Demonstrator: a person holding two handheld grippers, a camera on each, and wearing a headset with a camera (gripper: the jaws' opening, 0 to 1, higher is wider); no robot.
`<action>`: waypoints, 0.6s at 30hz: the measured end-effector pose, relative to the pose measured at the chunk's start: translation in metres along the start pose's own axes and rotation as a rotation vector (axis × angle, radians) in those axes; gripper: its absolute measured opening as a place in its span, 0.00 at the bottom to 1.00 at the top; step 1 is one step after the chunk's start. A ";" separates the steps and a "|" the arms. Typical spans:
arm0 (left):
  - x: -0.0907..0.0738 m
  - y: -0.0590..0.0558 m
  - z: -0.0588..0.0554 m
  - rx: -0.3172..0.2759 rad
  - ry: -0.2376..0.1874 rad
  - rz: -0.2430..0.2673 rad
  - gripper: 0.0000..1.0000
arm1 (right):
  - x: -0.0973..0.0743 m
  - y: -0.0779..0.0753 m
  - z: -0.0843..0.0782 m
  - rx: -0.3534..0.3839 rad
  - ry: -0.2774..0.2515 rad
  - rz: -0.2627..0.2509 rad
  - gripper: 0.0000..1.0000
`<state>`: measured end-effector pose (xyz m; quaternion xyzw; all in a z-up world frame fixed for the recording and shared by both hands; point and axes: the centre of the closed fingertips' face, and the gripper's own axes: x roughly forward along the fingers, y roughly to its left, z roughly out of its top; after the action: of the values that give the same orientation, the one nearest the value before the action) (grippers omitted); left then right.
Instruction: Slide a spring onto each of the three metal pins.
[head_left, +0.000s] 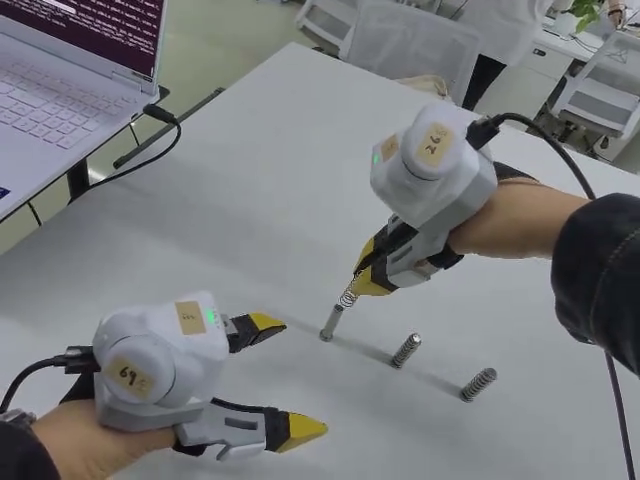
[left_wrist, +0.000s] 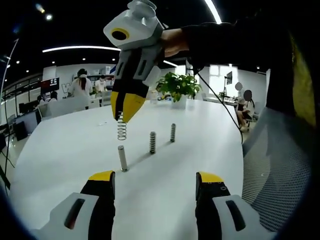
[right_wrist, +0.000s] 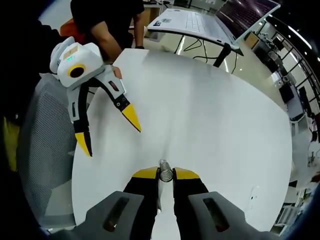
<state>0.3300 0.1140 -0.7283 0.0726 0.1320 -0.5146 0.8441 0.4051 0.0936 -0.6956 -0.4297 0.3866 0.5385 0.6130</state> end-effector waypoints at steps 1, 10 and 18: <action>0.000 0.001 0.000 -0.002 0.000 0.001 0.62 | 0.001 -0.001 -0.001 0.001 0.003 0.003 0.07; -0.002 0.002 -0.004 -0.020 -0.003 0.014 0.65 | 0.006 0.001 0.000 -0.006 0.013 0.013 0.07; -0.004 0.005 -0.005 -0.029 -0.009 0.022 0.66 | 0.009 0.000 -0.002 -0.007 0.025 0.019 0.07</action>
<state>0.3323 0.1207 -0.7318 0.0597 0.1347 -0.5036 0.8513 0.4062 0.0943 -0.7050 -0.4352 0.3965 0.5403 0.6013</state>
